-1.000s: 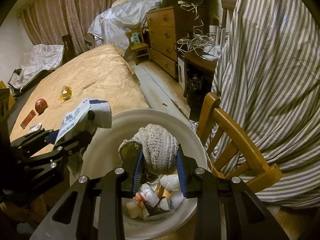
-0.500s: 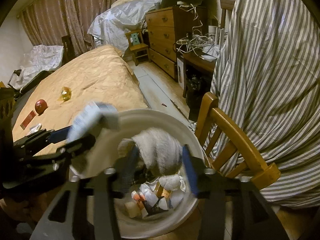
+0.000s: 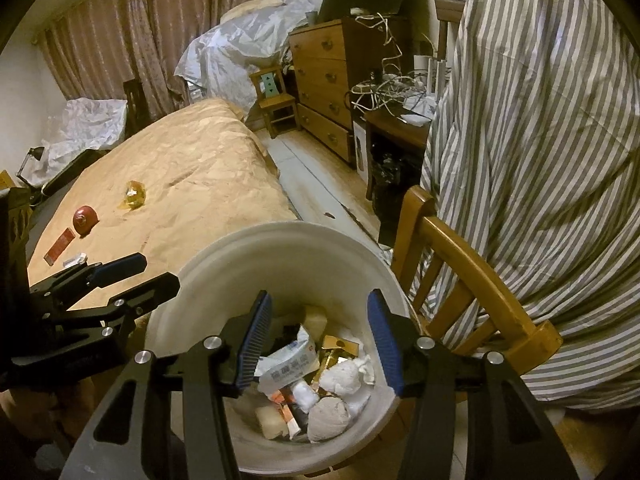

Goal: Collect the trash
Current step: 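Move both open tools back over the blue cap and white medicine box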

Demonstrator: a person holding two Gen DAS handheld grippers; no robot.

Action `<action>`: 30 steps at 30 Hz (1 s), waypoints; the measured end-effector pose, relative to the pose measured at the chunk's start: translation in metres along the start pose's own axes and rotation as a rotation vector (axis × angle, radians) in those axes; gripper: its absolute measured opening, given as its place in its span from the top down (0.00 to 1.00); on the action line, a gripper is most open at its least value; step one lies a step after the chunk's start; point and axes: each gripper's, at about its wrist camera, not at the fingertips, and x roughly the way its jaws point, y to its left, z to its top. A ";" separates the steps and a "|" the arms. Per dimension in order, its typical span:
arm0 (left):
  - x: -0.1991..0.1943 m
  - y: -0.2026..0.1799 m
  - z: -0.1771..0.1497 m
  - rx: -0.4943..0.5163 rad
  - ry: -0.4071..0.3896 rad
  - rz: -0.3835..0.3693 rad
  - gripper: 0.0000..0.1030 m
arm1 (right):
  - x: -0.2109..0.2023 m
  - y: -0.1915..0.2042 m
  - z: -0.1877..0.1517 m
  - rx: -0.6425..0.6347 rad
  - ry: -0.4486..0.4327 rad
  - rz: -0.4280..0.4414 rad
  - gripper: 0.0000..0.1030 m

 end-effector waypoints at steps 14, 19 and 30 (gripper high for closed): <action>-0.064 0.167 -0.066 -0.102 0.004 0.333 0.38 | 0.034 0.173 -0.008 -0.249 0.015 0.252 0.50; -0.106 0.266 -0.104 -0.228 0.012 0.505 0.38 | 0.057 0.257 -0.011 -0.342 0.055 0.332 0.50; -0.150 0.413 -0.172 -0.493 0.100 0.654 0.38 | 0.084 0.390 -0.015 -0.494 0.114 0.436 0.50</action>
